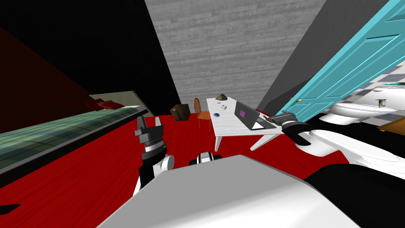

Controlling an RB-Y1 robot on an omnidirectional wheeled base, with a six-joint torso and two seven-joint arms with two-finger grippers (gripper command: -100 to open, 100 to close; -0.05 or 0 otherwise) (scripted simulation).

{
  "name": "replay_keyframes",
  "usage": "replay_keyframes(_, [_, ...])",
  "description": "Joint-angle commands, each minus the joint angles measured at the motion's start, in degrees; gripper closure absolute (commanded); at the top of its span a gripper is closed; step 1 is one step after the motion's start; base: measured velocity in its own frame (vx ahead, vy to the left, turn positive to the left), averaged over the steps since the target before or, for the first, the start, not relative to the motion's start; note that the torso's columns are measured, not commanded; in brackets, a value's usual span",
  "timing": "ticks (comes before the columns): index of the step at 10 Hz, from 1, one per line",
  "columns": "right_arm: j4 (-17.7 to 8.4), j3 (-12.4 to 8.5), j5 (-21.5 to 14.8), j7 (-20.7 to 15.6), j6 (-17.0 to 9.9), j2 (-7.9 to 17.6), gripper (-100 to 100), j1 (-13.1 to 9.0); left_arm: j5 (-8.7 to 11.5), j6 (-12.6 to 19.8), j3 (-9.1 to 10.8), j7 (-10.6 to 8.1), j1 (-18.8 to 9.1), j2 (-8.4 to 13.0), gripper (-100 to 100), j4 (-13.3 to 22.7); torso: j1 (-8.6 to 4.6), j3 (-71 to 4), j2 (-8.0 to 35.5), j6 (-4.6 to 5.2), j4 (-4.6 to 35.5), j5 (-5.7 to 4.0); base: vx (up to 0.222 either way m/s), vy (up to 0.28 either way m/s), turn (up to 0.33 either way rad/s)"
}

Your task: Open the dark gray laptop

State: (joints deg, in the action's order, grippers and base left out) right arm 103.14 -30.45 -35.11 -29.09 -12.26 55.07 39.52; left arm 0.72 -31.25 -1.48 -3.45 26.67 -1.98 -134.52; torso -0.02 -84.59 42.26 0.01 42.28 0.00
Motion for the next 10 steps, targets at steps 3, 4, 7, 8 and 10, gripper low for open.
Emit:
replay_keyframes(3, [-2.3, 0.9, 4.4, 3.5, 1.3, 1.7, 100, 0.0, 0.0, 0.0, 0.0, 0.0, 0.0, 0.0, 0, 0.0, -0.16, 0.0, 0.1, -0.01, 0.0, -0.04, -0.022, -0.051, 0.022])
replay_keyframes(4, [-3.1, 1.2, 6.0, 4.7, 1.7, 2.2, 100, 0.0, 0.0, 0.0, 0.01, 0.0, 0.0, 0.0, 0, 0.0, -0.23, 0.1, 0.1, 0.0, 0.0, -0.08, -0.04, -0.115, 0.032])
replay_keyframes(7, [-5.4, 2.1, 10.5, 8.2, 2.9, 3.9, 100, 0.0, 0.0, 0.0, 0.01, 0.0, 0.0, 0.0, 0, 0.0, 0.11, 0.0, 0.0, -0.01, 0.0, 0.03, -0.044, -0.089, 0.023])
replay_keyframes(8, [-6.2, 2.4, 12.0, 9.4, 3.3, 4.5, 100, 0.0, 0.0, 0.0, 0.01, 0.0, 0.0, 0.0, 0, 0.0, 0.12, 0.0, 0.0, -0.01, 0.0, 0.04, -0.026, -0.078, 0.021])
replay_keyframes(10, [-7.8, 3.0, 15.0, 11.8, 4.2, 5.6, 100, 0.0, 0.0, 0.0, 0.01, 0.0, 0.0, 0.0, 0, 0.0, 0.05, 0.0, 0.0, -0.01, 0.0, 0.01, -0.035, -0.071, 0.027])
